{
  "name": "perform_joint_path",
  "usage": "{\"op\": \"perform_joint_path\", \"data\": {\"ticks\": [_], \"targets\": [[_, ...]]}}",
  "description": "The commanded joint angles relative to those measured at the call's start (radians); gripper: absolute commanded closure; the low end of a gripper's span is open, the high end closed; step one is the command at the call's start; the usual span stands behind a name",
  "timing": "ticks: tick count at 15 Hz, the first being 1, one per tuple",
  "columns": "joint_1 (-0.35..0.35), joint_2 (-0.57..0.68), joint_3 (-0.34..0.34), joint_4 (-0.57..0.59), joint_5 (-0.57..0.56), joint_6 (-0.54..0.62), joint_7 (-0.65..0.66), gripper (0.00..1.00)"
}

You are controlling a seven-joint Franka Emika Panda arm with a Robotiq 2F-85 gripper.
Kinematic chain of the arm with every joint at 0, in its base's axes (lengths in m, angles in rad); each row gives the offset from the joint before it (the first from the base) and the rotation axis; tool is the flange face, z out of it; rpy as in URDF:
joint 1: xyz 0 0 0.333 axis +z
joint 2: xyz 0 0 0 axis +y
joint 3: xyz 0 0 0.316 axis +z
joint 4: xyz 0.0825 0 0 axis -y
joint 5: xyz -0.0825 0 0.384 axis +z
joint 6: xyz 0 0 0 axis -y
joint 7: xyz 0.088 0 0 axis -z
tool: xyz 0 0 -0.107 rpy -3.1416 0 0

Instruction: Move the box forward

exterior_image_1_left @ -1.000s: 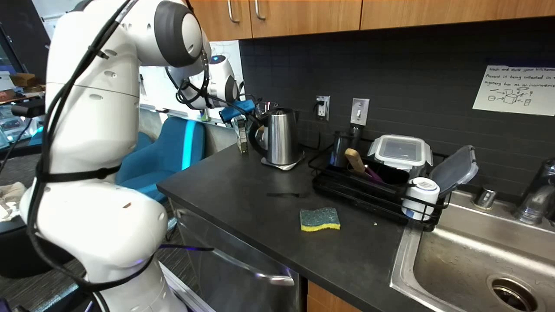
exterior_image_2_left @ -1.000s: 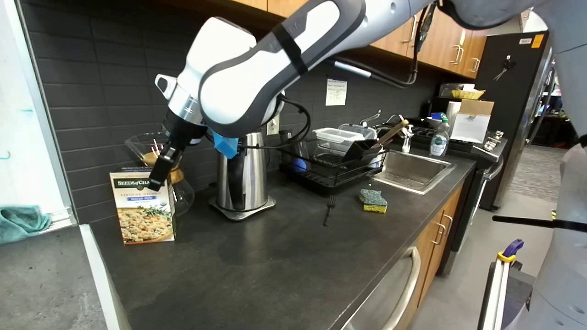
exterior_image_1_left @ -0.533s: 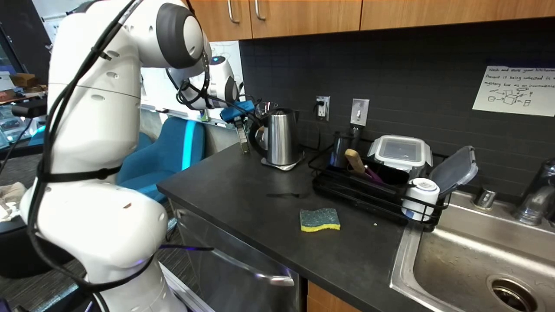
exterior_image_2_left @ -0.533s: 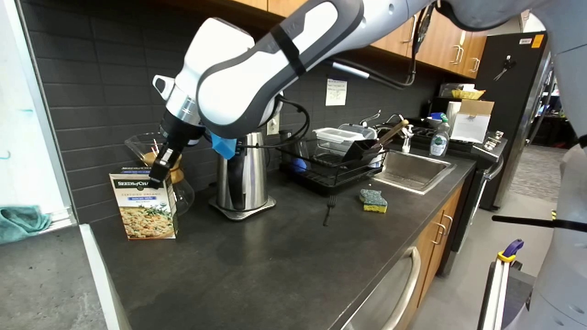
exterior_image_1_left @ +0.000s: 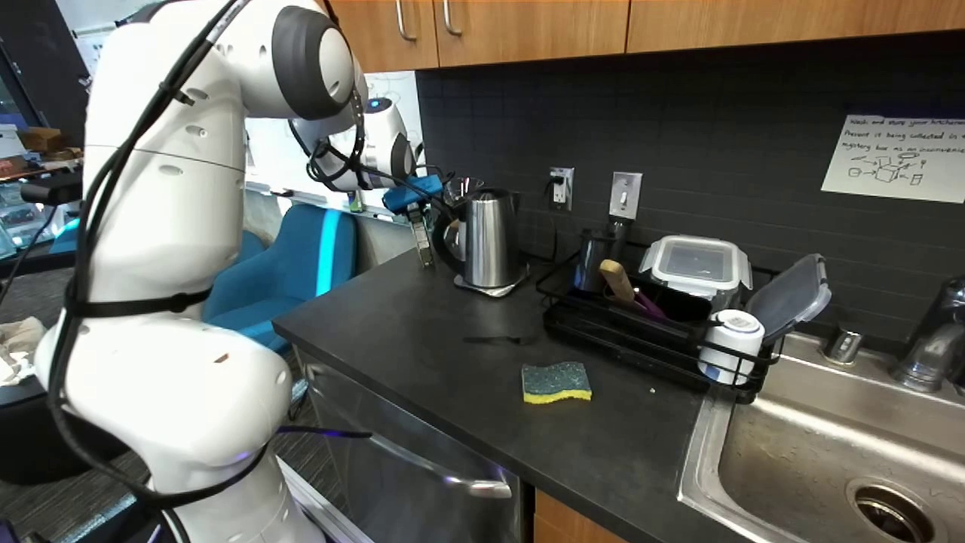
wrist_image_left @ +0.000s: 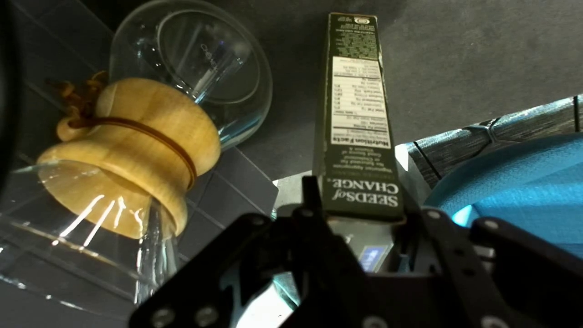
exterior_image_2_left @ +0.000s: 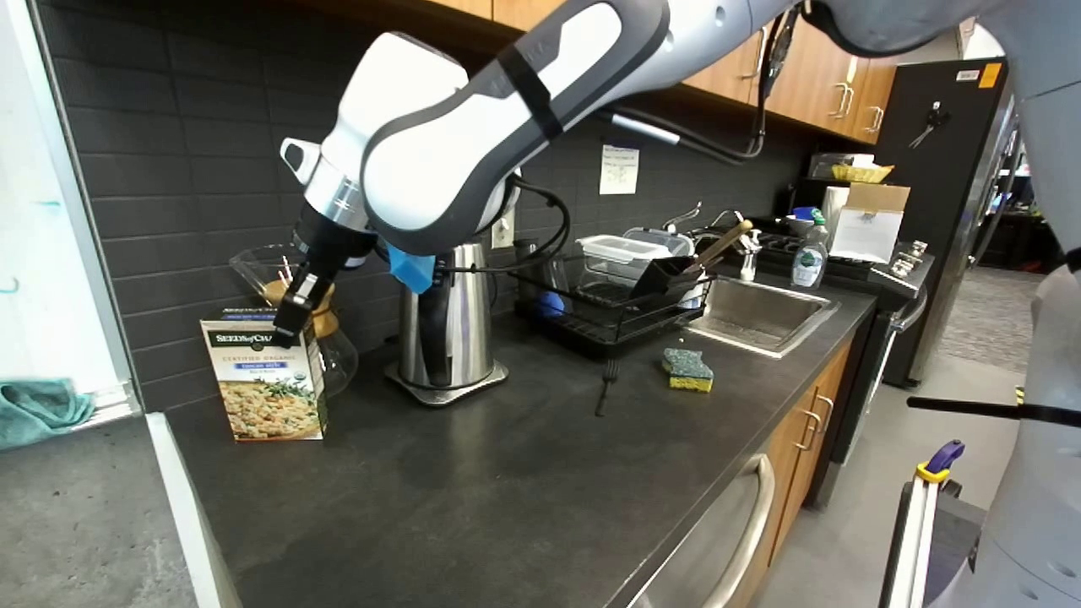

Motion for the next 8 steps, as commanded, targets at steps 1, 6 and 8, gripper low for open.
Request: {"op": "perform_joint_path", "data": {"ticks": [1, 6, 8], "targets": [[-0.005, -0.007, 0.01, -0.001, -0.001, 0.011, -0.009, 0.88], [-0.002, -0.028, 0.016, -0.016, 0.004, 0.01, 0.001, 0.88], [0.002, -0.04, 0.015, -0.024, 0.002, 0.01, 0.012, 0.88]]}}
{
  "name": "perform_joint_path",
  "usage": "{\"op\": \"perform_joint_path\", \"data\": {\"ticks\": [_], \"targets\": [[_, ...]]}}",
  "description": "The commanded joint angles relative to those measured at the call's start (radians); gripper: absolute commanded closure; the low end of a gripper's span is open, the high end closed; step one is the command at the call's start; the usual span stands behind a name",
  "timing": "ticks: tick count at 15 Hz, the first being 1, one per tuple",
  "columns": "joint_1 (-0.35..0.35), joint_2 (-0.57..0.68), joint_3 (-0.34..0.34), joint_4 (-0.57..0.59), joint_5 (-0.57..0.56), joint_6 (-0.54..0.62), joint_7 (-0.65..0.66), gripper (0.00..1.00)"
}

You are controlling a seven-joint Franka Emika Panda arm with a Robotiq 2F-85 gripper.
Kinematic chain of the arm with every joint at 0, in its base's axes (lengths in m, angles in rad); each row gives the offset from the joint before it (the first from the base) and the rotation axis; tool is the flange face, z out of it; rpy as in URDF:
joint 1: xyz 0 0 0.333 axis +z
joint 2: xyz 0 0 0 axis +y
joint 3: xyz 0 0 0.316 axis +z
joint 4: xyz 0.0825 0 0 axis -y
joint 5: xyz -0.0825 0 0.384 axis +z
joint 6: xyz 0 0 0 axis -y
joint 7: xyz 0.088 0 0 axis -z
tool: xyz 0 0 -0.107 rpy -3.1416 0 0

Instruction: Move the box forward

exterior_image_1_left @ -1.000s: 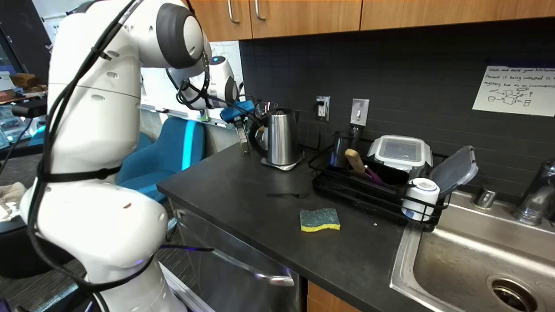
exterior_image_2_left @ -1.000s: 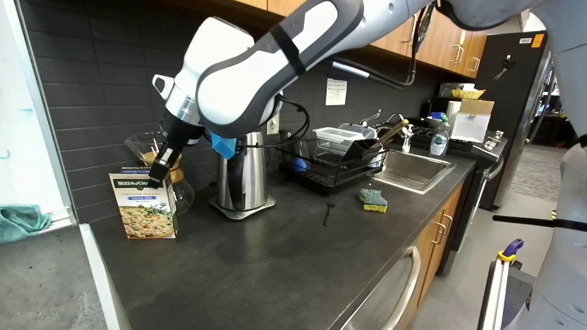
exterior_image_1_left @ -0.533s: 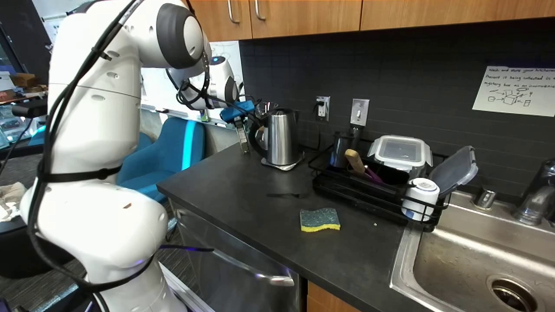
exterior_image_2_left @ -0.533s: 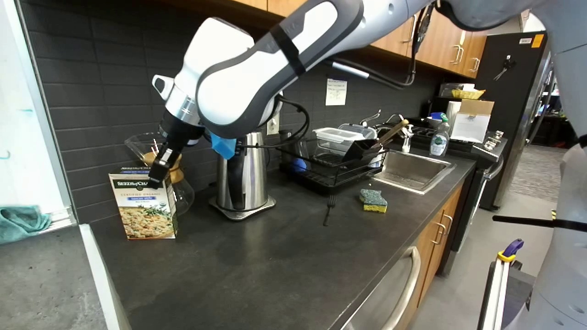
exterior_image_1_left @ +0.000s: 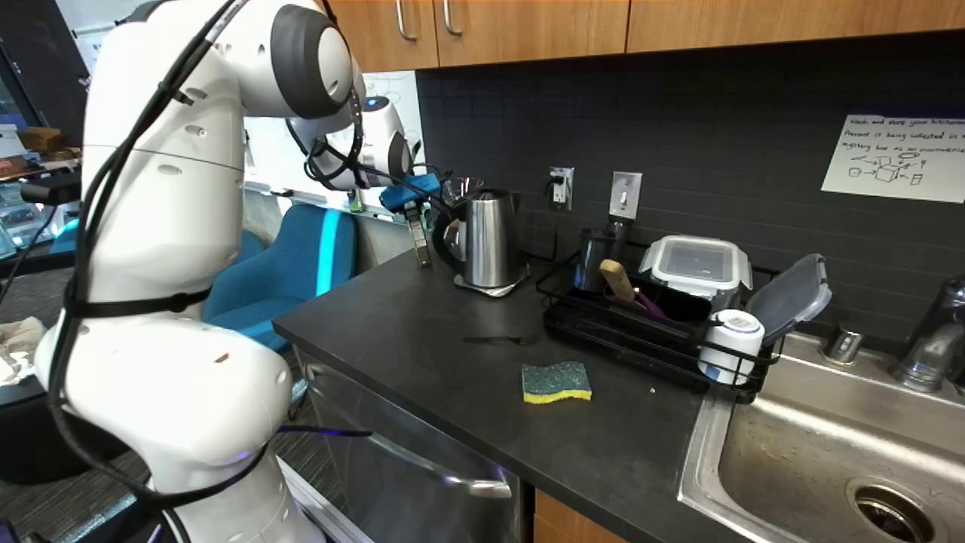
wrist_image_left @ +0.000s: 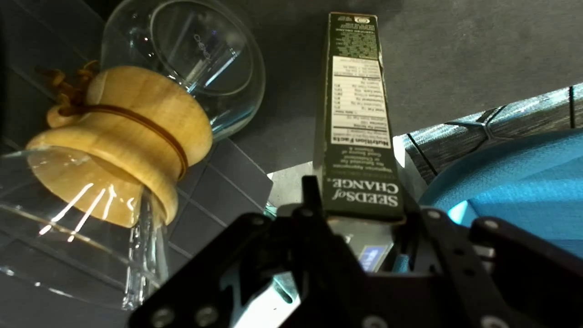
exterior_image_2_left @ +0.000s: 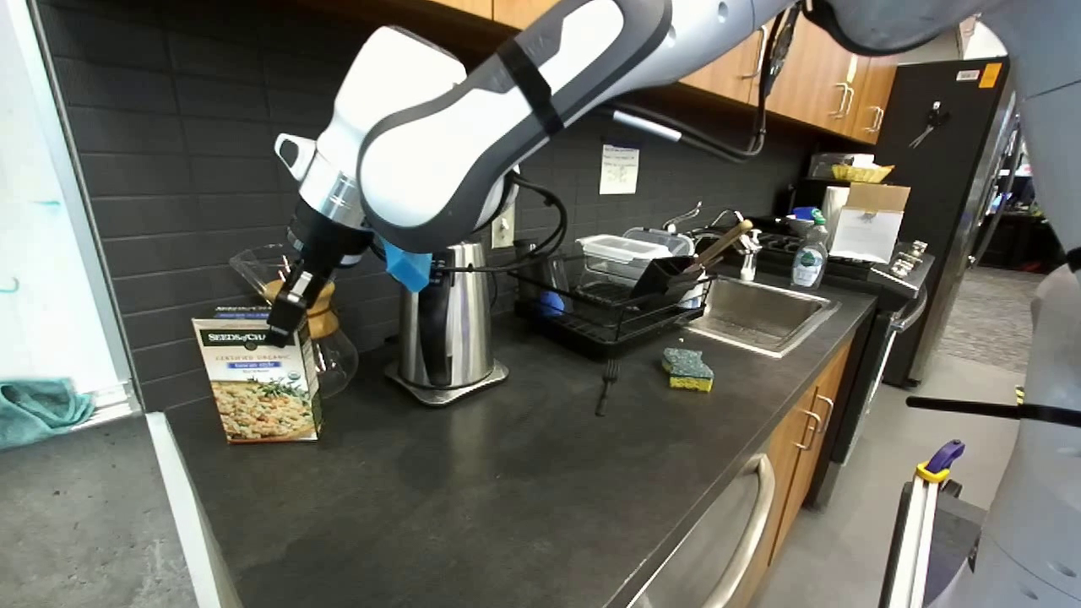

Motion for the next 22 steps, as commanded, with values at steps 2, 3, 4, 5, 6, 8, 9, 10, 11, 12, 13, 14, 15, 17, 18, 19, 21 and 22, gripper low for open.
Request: {"op": "perform_joint_path", "data": {"ticks": [2, 3, 4, 5, 6, 8, 9, 10, 11, 12, 13, 14, 15, 17, 18, 19, 21, 22], "targets": [[0.003, -0.049, 0.006, -0.036, 0.004, 0.005, 0.019, 0.88], [0.005, -0.059, 0.005, -0.044, 0.004, 0.003, 0.024, 0.88], [0.006, -0.069, 0.004, -0.053, 0.003, 0.001, 0.03, 0.88], [0.009, -0.08, 0.002, -0.063, 0.002, 0.0, 0.037, 0.88], [0.011, -0.094, 0.003, -0.076, 0.003, -0.001, 0.043, 0.88], [0.012, -0.122, 0.006, -0.102, 0.008, -0.005, 0.053, 0.88], [0.014, -0.135, 0.007, -0.115, 0.009, -0.005, 0.059, 0.88], [0.015, -0.153, 0.009, -0.132, 0.011, -0.007, 0.066, 0.88], [0.017, -0.171, 0.011, -0.15, 0.014, -0.009, 0.073, 0.88], [0.019, -0.189, 0.011, -0.167, 0.014, -0.009, 0.08, 0.88], [0.022, -0.209, 0.009, -0.188, 0.012, -0.009, 0.094, 0.88], [0.023, -0.228, 0.012, -0.206, 0.017, -0.012, 0.099, 0.88], [0.024, -0.249, 0.011, -0.227, 0.017, -0.013, 0.108, 0.88], [0.027, -0.293, 0.012, -0.271, 0.022, -0.016, 0.123, 0.88], [0.032, -0.317, 0.01, -0.292, 0.018, -0.019, 0.136, 0.88], [0.033, -0.338, 0.01, -0.312, 0.02, -0.023, 0.14, 0.88], [0.036, -0.384, 0.011, -0.352, 0.026, -0.033, 0.154, 0.88], [0.04, -0.409, 0.01, -0.372, 0.027, -0.043, 0.164, 0.88]]}}
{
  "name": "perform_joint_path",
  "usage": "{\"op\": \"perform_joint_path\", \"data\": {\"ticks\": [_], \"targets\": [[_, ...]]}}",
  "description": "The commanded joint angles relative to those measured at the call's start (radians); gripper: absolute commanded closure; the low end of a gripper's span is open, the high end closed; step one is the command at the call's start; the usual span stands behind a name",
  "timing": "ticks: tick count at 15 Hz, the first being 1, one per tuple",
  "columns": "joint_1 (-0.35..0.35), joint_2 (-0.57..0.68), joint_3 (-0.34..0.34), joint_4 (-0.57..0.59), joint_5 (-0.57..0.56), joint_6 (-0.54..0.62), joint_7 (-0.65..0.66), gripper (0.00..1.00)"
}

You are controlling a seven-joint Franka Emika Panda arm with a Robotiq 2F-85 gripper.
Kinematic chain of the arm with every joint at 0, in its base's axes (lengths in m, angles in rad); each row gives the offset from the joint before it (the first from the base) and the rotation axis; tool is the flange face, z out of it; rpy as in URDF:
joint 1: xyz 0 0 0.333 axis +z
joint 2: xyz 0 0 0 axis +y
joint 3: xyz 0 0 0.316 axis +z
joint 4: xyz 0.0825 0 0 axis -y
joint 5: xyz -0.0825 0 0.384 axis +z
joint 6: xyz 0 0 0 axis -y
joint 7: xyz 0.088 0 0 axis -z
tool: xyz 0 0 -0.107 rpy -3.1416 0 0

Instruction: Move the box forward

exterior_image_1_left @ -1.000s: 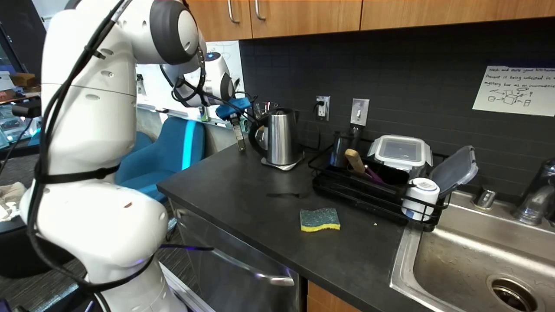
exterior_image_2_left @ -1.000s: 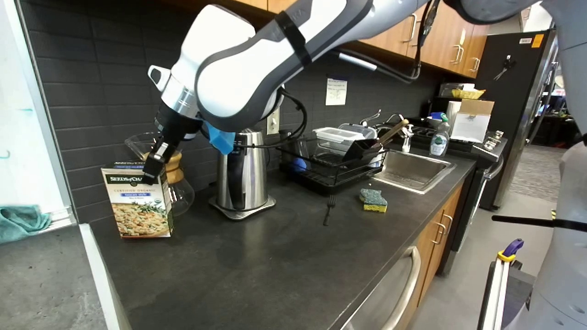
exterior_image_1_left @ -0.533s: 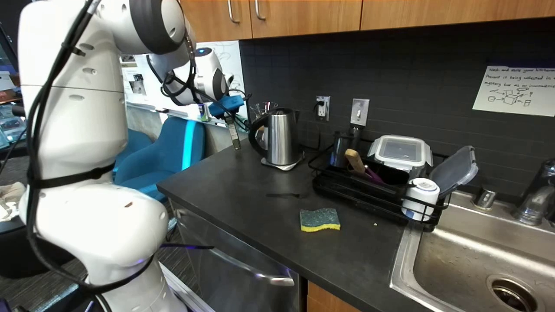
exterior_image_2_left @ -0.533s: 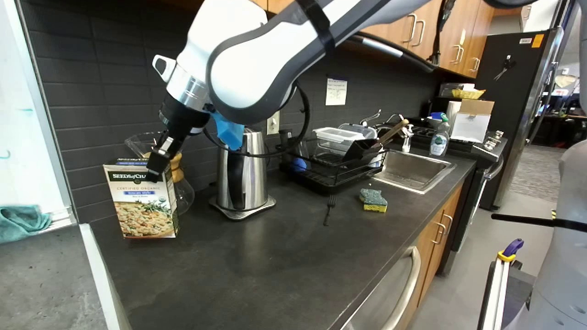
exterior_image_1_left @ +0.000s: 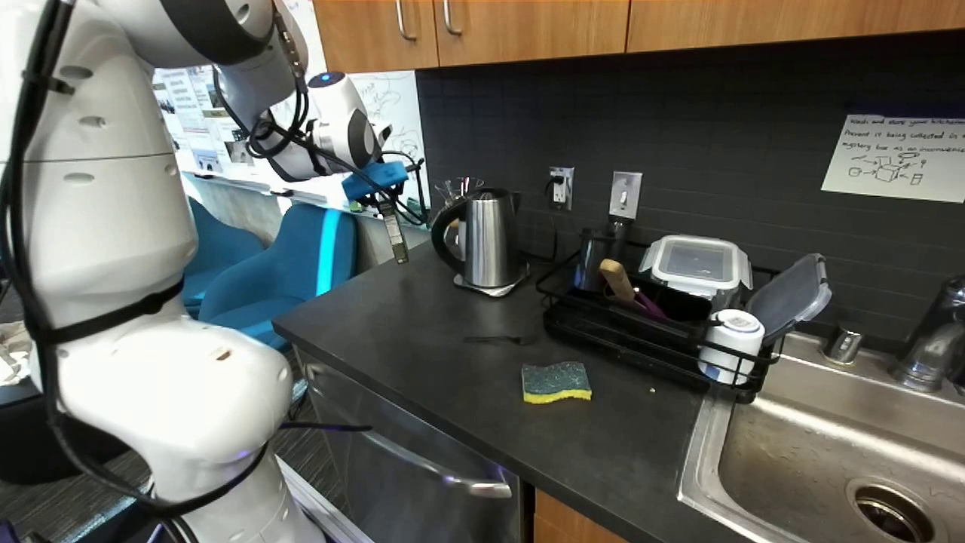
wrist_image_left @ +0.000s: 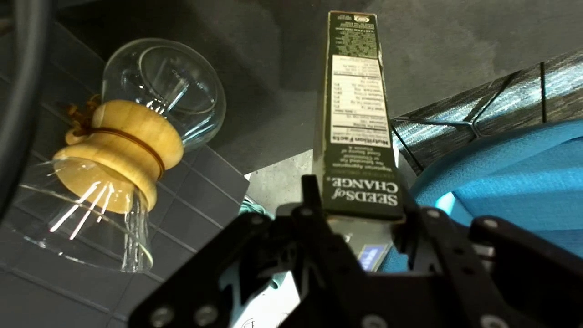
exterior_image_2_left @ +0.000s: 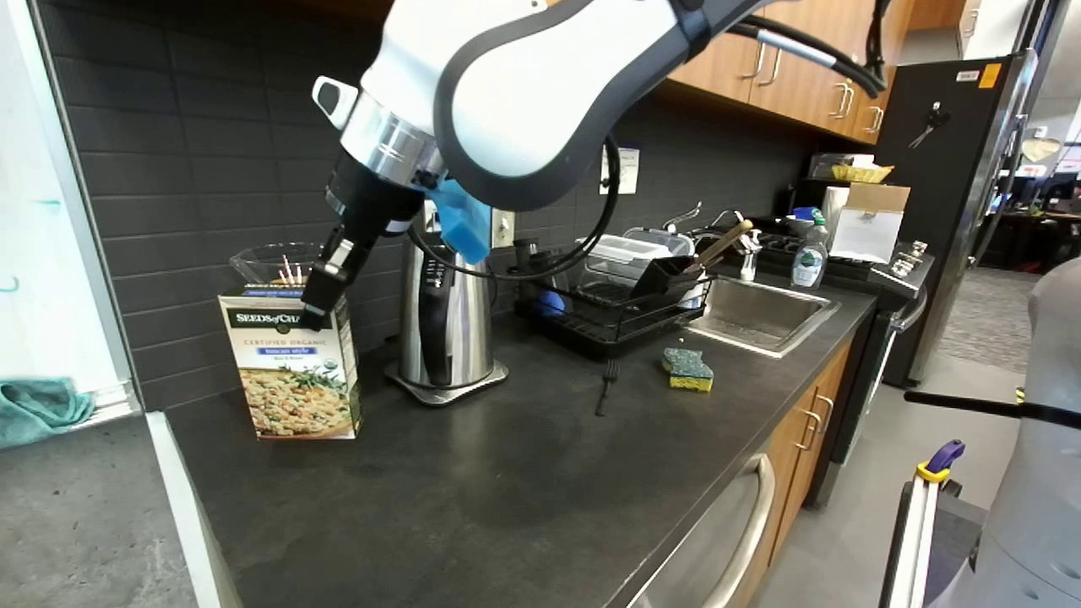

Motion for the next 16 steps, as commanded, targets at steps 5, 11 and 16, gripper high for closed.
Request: {"op": "perform_joint_path", "data": {"ticks": [5, 11, 16], "targets": [[0.016, -0.23, -0.009, -0.176, 0.018, -0.11, 0.068, 0.88], [0.012, -0.351, -0.027, -0.255, 0.016, -0.242, 0.069, 0.88], [0.012, -0.421, -0.049, -0.277, 0.012, -0.382, 0.049, 0.88]]}}
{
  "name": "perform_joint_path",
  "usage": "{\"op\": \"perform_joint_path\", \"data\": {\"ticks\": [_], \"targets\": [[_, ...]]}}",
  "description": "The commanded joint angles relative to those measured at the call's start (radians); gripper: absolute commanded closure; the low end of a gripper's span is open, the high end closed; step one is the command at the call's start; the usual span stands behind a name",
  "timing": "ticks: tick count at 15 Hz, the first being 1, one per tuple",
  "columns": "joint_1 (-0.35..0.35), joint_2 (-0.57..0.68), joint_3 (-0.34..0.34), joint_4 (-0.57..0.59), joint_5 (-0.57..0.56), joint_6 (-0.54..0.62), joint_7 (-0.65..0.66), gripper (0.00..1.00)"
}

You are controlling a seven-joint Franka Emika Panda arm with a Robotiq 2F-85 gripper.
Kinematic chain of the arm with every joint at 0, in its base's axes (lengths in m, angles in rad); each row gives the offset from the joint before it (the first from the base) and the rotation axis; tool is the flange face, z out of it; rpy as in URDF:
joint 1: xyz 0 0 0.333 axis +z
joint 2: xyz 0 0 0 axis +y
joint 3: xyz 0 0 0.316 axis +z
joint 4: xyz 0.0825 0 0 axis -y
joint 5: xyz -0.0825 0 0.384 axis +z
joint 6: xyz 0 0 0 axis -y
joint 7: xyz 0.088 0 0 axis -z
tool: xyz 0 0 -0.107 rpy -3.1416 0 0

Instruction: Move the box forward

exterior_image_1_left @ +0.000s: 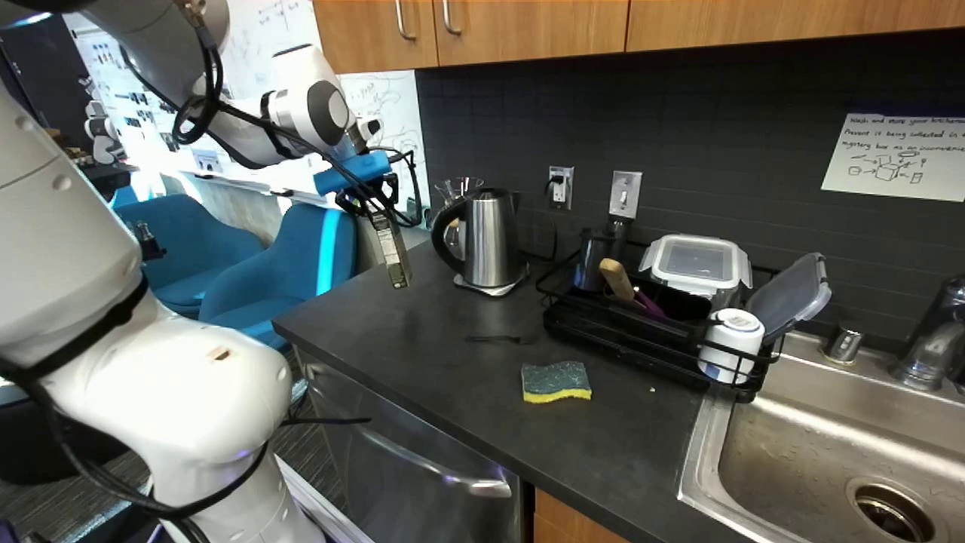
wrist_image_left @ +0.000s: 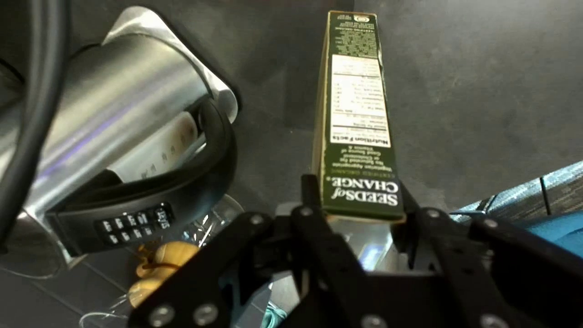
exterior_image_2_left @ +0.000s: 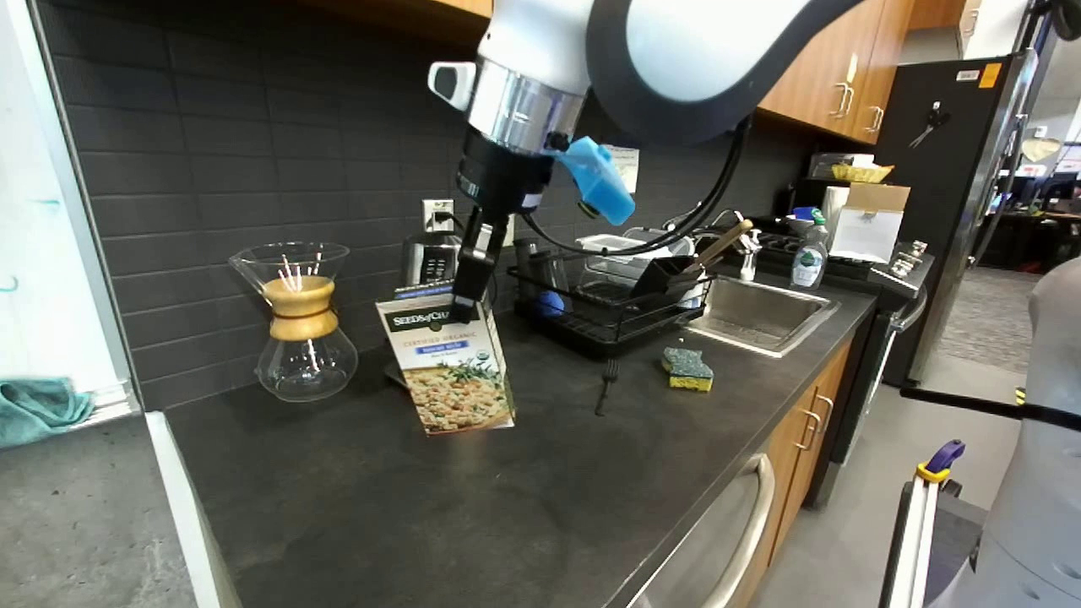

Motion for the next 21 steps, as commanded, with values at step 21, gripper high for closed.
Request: {"op": "perform_joint_path", "data": {"ticks": [21], "targets": [[0.044, -0.151, -0.098, 0.011, 0.004, -0.554, -0.454, 0.88]]}}
